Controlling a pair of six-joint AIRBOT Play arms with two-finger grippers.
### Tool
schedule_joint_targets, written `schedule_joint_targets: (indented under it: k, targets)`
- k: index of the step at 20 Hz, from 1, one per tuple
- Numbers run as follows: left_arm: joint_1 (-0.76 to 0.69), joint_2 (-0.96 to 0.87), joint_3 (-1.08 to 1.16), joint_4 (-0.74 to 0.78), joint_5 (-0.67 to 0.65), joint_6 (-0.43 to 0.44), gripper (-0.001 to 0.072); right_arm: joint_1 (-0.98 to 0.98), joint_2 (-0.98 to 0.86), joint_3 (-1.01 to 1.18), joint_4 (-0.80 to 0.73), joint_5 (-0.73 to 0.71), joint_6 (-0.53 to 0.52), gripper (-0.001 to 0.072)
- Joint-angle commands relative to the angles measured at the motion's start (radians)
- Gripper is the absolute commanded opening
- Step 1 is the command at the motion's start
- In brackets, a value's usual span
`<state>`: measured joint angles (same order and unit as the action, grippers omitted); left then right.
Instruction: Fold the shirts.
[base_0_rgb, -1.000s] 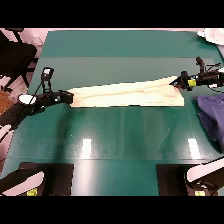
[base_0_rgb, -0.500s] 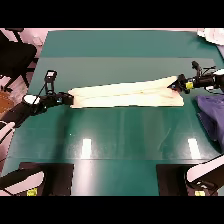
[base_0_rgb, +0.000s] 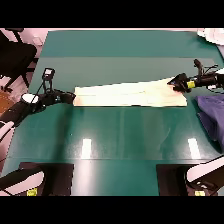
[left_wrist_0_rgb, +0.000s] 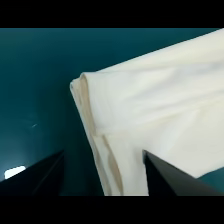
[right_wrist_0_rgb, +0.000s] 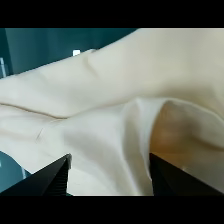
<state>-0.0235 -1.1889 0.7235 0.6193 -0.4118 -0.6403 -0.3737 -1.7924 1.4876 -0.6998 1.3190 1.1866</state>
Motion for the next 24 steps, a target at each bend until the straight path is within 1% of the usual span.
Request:
schedule_joint_targets:
  k: [1,2,4,5,6,7,8,10,11,14,16,18,19,20,21,22,23,24]
  targets:
    - [0.0,0.033,0.073,0.05,-0.134,-0.015,0.0582,-0.029,0.057,0.001,-0.005,0.002,-0.001,0.0572]
    - [0.0,0.042,0.113,0.058,-0.199,-0.027,0.0581,-0.048,0.084,0.001,-0.012,0.004,-0.001,0.0572]
    - [-0.001,0.051,0.201,0.058,-0.319,-0.1,0.0576,-0.098,0.137,0.001,-0.012,0.021,-0.002,0.0572]
    - [-0.001,0.051,0.242,0.057,-0.368,-0.131,0.0458,-0.125,0.164,0.001,-0.014,0.021,-0.002,0.0572]
    - [-0.008,0.051,0.28,0.056,-0.403,-0.153,0.0358,-0.156,0.193,0.001,-0.031,0.021,-0.002,0.0572]
    - [-0.021,0.051,0.303,0.055,-0.415,-0.166,0.0229,-0.185,0.216,0.001,-0.051,0.02,-0.003,0.0572]
    - [-0.04,0.047,0.319,0.055,-0.42,-0.167,0.0018,-0.215,0.232,0.001,-0.063,0.019,-0.004,0.0577]
    - [-0.097,0.019,0.333,0.051,-0.419,-0.236,0.0022,-0.266,0.238,0.0,-0.061,0.034,-0.01,0.0653]
    - [-0.133,-0.002,0.334,0.049,-0.418,-0.269,0.0021,-0.286,0.237,0.0,-0.061,0.035,-0.01,0.0653]
    - [-0.27,-0.119,0.352,0.018,-0.393,-0.282,0.002,-0.303,0.237,0.0,-0.059,0.008,-0.01,0.0653]
    - [-0.36,-0.221,0.411,0.011,-0.35,-0.332,0.0021,-0.298,0.227,0.001,-0.06,-0.003,-0.014,0.0652]
    - [-0.426,-0.322,0.508,-0.018,-0.328,-0.355,0.002,-0.29,0.201,0.001,-0.059,0.004,-0.026,0.0652]
    - [-0.45,-0.369,0.564,-0.024,-0.328,-0.358,0.0021,-0.28,0.182,0.001,-0.06,0.01,-0.027,0.0653]
    - [-0.473,-0.415,0.62,-0.025,-0.328,-0.386,0.002,-0.272,0.164,0.001,-0.06,0.019,-0.029,0.0653]
    - [-0.489,-0.46,0.668,-0.025,-0.328,-0.436,0.002,-0.267,0.146,0.001,-0.061,0.026,-0.032,0.0652]
    - [-0.506,-0.498,0.702,-0.025,-0.33,-0.467,0.002,-0.262,0.132,0.001,-0.061,0.032,-0.035,0.0652]
    - [-0.523,-0.532,0.727,-0.025,-0.327,-0.487,0.0021,-0.257,0.122,0.001,-0.061,0.035,-0.038,0.0653]
    - [-0.539,-0.562,0.751,-0.026,-0.327,-0.489,0.0021,-0.257,0.116,0.001,-0.061,0.034,-0.053,0.0652]
